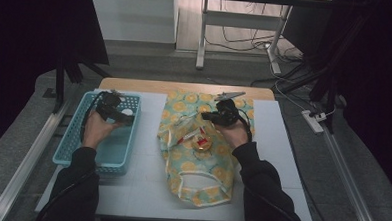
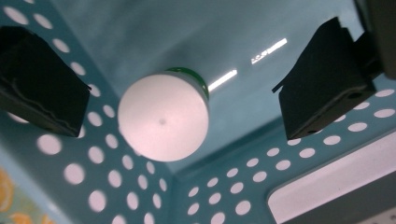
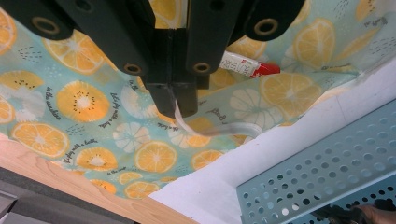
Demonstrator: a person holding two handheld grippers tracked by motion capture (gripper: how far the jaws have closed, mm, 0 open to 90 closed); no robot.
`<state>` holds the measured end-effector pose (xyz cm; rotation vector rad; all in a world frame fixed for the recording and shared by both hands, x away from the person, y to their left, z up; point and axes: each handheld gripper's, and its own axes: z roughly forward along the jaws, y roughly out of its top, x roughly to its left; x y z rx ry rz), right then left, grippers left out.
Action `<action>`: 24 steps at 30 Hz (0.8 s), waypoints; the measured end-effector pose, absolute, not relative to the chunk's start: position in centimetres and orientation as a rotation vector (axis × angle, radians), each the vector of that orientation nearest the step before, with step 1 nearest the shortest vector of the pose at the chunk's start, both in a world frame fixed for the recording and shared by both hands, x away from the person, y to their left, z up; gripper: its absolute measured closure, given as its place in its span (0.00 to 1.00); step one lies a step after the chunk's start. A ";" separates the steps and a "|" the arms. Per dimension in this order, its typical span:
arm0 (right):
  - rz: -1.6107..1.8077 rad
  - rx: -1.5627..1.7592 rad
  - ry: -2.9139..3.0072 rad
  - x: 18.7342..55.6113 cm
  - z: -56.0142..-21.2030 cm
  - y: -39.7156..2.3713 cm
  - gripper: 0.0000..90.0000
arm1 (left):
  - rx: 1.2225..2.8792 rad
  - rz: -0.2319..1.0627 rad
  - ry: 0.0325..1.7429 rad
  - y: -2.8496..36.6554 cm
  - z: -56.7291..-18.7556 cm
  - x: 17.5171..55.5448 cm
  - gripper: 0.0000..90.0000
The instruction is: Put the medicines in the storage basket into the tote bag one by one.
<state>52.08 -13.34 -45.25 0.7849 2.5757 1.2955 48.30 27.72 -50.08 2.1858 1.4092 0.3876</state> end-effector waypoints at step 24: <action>1.301 0.777 2.577 52.0 -45.3 -13.2 1.00 | 2.198 0.339 1.379 27.6 -50.0 48.3 0.55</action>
